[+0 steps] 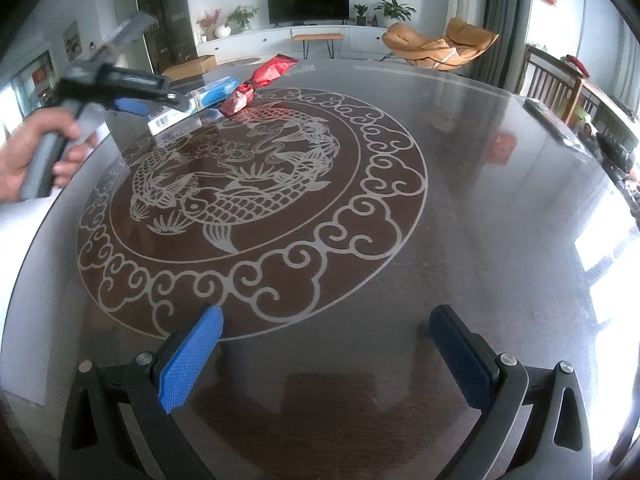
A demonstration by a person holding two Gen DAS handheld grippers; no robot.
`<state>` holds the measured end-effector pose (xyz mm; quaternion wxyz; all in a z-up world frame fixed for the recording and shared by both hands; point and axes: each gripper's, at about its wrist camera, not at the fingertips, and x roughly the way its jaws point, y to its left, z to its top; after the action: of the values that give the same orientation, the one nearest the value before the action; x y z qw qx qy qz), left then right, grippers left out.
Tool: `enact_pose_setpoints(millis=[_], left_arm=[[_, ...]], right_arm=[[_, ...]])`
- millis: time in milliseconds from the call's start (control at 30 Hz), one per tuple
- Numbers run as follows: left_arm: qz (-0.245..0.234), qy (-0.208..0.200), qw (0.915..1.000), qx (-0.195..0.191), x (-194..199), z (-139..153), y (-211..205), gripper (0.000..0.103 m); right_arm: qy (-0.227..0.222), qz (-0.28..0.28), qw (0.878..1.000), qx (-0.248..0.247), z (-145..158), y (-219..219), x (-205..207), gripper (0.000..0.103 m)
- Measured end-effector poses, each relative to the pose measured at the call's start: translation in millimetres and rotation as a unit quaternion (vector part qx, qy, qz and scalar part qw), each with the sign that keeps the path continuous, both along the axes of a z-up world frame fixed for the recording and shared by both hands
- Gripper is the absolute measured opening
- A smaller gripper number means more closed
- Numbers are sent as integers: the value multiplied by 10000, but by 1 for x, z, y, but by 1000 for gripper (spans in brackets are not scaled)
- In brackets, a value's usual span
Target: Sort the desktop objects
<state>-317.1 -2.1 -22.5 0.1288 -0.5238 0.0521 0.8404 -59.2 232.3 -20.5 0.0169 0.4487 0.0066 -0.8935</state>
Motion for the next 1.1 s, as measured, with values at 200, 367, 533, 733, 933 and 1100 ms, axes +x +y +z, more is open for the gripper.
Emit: enact_pose_setpoints(millis=[200, 367, 533, 733, 933, 1100], left_arm=[[125, 147, 9996, -202, -17, -8, 8, 103], [321, 535, 9980, -123, -1, -2, 1, 48], [695, 752, 9947, 63, 37, -6, -18, 44], [923, 899, 9916, -68, 134, -9, -35, 44], [947, 964, 9906, -191, 202, -11, -43, 68], [1246, 728, 9894, -136, 192, -21, -57, 103]], right_arm=[[173, 33, 9997, 141, 4, -5, 3, 103], [147, 21, 9999, 88, 3, -3, 1, 103], [140, -10, 9999, 91, 2, -3, 2, 103], [151, -20, 9998, 94, 2, -2, 3, 103], [155, -42, 9998, 147, 3, -2, 4, 103], [152, -70, 9996, 235, 3, -3, 4, 103]])
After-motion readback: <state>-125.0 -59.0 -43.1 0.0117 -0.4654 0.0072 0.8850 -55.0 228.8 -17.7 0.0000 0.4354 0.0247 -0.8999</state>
